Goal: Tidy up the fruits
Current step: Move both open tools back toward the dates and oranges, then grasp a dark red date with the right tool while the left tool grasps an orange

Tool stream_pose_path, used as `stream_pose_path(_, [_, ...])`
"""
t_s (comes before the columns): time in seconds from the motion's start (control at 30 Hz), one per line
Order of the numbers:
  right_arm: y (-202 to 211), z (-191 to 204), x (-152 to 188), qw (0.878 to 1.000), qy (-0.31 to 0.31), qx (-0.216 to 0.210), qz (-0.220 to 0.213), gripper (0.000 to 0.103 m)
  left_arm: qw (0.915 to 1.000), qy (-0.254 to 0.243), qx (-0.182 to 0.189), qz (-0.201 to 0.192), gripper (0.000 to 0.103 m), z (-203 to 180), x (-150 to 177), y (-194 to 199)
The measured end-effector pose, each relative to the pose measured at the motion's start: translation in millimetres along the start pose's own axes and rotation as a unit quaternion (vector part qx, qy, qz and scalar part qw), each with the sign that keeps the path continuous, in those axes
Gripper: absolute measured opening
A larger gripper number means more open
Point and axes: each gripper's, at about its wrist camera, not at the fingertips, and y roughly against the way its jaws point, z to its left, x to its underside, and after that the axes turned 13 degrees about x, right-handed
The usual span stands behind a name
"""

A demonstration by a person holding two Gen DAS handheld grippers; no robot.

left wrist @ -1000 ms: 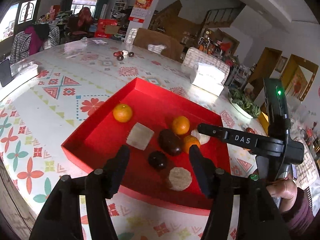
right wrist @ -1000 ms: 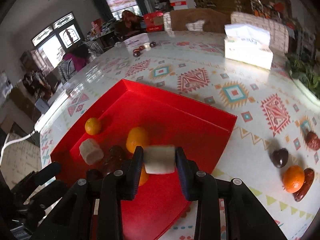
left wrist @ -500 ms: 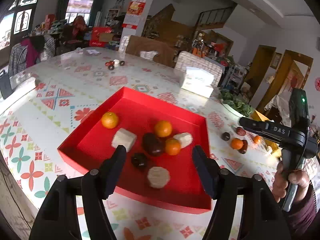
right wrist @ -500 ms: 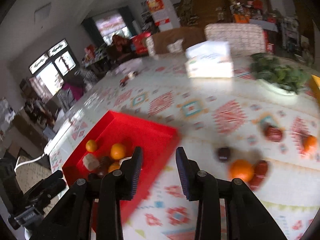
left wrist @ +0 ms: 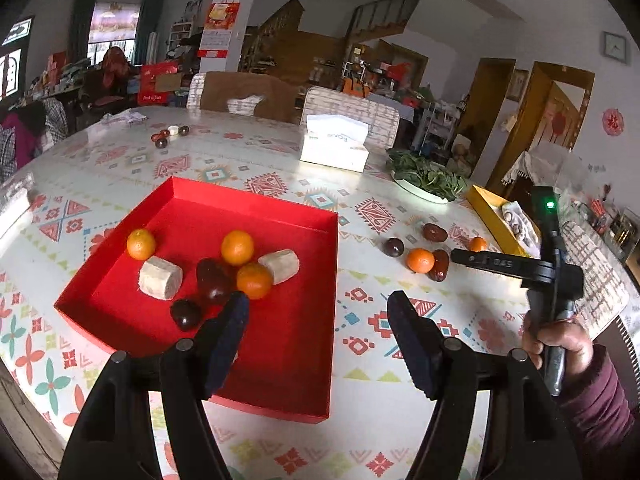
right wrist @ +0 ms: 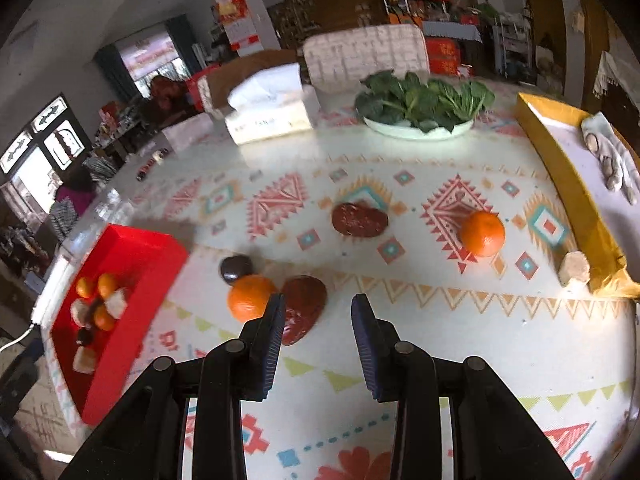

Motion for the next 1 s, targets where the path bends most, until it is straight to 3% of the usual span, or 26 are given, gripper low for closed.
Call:
stream_pose_path(0.23, [-20.5, 9.3, -1.8, 1.000, 0.008, -0.011, 0.013, 0.038, 0.9999, -0.009, -0.005, 0.009, 0.071, -11.7, -1.5, -10.2])
stream_pose_path(0.57, [-29.0, 8.6, 0.5, 1.000, 0.010, 0.011, 0.010, 0.038, 0.9983, -0.041, 0.019, 0.038, 0.071, -42.1, -3.8, -41.0])
stream_pose_path(0.73, [-29.3, 2.9, 2.1, 1.000, -0.003, -0.008, 0.018, 0.033, 0.9975, -0.037, 0.037, 0.046, 0.071, -48.7, -10.5, -56.4])
stream_pose_path(0.9, [-26.0, -6.7, 2.2, 1.000, -0.023, -0.013, 0.017, 0.033, 0.9961, -0.054, 0.042, 0.057, 0.071, -61.7, -19.8, -85.8])
stream_pose_path(1.0, [-18.9, -17.1, -0.7, 0.999, -0.040, -0.014, 0.006, 0.033, 0.9919, -0.073, 0.063, 0.082, 0.071, -76.2, -22.8, -118.6])
